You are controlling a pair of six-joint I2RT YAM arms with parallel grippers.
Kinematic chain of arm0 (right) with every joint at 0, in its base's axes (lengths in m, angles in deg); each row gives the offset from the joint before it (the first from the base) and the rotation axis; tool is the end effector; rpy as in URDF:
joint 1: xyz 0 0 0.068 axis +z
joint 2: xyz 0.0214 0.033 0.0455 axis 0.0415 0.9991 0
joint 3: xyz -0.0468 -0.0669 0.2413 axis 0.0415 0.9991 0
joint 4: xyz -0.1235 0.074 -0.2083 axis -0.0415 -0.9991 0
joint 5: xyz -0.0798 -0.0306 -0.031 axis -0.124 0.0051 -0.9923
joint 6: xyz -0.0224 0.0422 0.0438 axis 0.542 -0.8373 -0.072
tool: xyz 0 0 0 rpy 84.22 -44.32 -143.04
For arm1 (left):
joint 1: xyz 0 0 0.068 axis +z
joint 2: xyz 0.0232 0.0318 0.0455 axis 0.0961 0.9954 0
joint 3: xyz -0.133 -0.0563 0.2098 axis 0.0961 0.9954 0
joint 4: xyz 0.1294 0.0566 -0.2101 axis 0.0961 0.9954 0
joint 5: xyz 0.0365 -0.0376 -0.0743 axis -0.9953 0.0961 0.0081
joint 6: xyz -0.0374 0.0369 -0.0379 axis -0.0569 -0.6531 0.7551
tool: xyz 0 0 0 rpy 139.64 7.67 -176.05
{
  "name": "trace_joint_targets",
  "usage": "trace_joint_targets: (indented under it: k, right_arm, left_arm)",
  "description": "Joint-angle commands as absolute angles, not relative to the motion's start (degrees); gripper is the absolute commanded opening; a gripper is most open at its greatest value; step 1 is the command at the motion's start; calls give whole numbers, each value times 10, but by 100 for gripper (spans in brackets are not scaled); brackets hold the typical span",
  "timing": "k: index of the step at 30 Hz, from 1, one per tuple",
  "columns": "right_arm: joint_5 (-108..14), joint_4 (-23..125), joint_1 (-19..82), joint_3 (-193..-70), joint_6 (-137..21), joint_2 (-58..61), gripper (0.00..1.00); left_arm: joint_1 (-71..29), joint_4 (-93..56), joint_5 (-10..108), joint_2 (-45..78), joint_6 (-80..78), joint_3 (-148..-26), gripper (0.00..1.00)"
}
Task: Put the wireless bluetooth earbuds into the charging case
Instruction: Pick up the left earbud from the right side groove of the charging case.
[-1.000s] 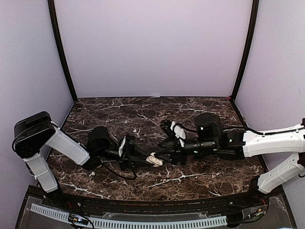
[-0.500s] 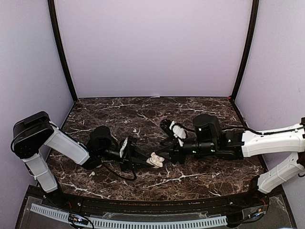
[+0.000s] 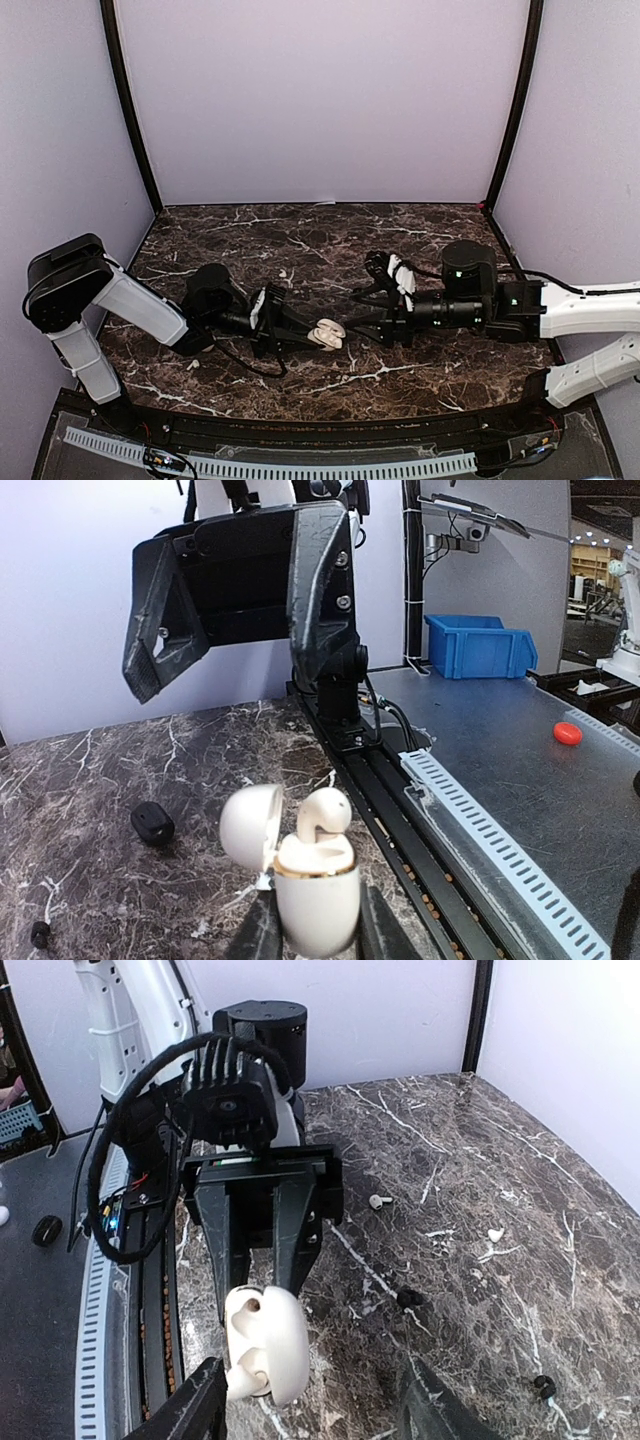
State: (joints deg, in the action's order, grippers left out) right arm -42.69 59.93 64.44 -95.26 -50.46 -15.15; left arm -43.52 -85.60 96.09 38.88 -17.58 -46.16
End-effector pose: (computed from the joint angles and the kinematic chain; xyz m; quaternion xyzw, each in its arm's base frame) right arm 0.1183 0.2453 0.2534 -0.4692 0.6490 0.3729 0.4686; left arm 0.1683 -0.2573 0.1682 0.5767 0.3942 -0.5363 0.4737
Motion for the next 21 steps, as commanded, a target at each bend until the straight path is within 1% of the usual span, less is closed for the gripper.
trace_joint_targets:
  k: [1, 3, 5, 10, 14, 17, 19, 21]
  right_arm:
    - [-422, 572, 646, -939, -467, -171, 56]
    - [-437, 574, 649, -928, -451, -192, 55]
    - [-442, 590, 651, -909, -422, -213, 58]
    - [-417, 592, 661, -882, -251, -262, 57]
    - [-376, 545, 674, -885, -78, -270, 41]
    - [-364, 510, 686, -904, 14, -253, 31]
    - [-367, 494, 700, -918, 50, -235, 28]
    - [-380, 489, 715, -932, 74, -216, 28]
  left_arm:
    - [-438, -864, 964, 376, -170, -468, 0]
    - [-438, -849, 964, 373, -174, -469, 0]
    - [-437, -826, 965, 366, -186, -470, 0]
    - [-435, -736, 972, 341, -223, -480, 0]
    - [-433, -670, 976, 322, -246, -488, 0]
    - [-431, -641, 981, 312, -252, -491, 0]
    - [-429, -625, 989, 308, -254, -495, 0]
    - [-428, -612, 997, 306, -254, -499, 0]
